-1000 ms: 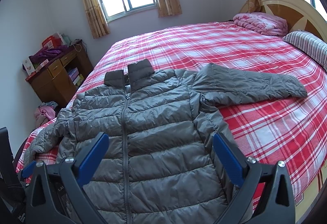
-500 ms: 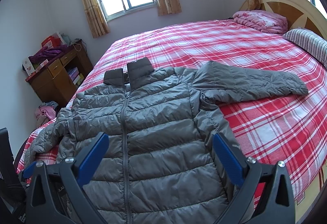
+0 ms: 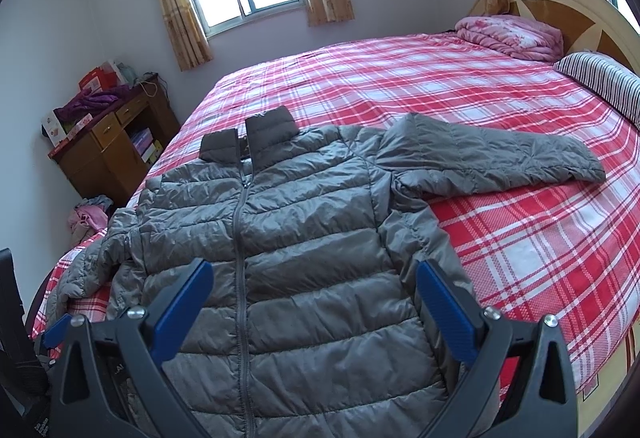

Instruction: Fold large clothes

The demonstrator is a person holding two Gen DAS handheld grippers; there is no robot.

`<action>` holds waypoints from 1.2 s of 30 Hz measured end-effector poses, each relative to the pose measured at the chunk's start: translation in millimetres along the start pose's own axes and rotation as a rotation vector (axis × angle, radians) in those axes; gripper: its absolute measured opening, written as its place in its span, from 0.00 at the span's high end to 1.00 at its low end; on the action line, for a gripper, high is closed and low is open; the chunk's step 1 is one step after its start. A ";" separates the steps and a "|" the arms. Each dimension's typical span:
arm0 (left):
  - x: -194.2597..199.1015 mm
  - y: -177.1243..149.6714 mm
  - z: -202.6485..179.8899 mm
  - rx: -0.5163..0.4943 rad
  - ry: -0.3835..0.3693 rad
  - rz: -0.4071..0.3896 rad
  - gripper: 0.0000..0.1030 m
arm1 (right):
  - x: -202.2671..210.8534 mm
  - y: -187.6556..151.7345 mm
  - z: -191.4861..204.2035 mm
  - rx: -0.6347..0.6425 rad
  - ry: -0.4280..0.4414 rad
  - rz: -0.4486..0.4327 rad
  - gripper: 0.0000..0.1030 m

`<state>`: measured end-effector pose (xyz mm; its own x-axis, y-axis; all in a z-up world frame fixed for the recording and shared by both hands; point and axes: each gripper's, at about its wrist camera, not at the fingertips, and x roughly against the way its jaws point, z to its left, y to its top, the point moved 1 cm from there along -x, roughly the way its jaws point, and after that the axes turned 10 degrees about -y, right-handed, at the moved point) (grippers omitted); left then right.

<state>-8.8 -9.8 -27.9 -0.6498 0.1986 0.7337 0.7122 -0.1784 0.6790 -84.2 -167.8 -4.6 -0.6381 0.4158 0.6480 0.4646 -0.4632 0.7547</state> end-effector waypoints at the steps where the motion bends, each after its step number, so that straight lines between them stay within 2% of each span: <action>1: -0.3 -1.6 -1.2 0.001 -0.002 0.002 0.01 | 0.0 -0.4 -0.1 0.000 -0.002 0.002 0.00; 2: -0.5 -3.2 -2.5 0.002 -0.004 0.002 0.01 | 0.2 -1.9 0.5 0.001 -0.002 0.004 0.00; 3: -2.8 11.2 7.7 0.008 -0.009 0.006 0.01 | -0.5 -2.1 0.3 0.002 -0.003 0.005 0.00; 8: -3.2 17.6 9.0 0.014 -0.030 0.004 0.01 | -8.9 6.4 -3.3 0.022 -0.033 0.005 0.00; 15: 27.9 35.3 2.9 0.014 -0.089 -0.068 0.01 | -5.8 19.2 -8.4 0.015 -0.038 -0.015 0.00; 19: 40.2 42.0 -4.4 -0.009 -0.095 -0.079 0.01 | -1.5 26.4 -12.0 0.009 -0.032 -0.017 0.00; 28: 61.1 17.8 -0.9 0.001 -0.098 -0.047 0.01 | 23.0 16.1 -23.4 0.003 -0.052 -0.033 0.00; 32: 77.1 7.9 -8.9 -0.048 -0.080 -0.084 0.01 | 38.8 6.4 -23.1 0.034 -0.079 -0.058 0.00; 36: 78.4 5.0 -13.4 -0.066 -0.093 -0.080 0.01 | 46.5 4.6 -17.3 0.058 -0.086 -0.087 0.00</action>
<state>-59.8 -8.0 33.4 -0.6742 0.3023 0.6738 0.6380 -0.2213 0.7376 -122.4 -164.1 27.3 -0.6234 0.5191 0.5848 0.4467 -0.3774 0.8112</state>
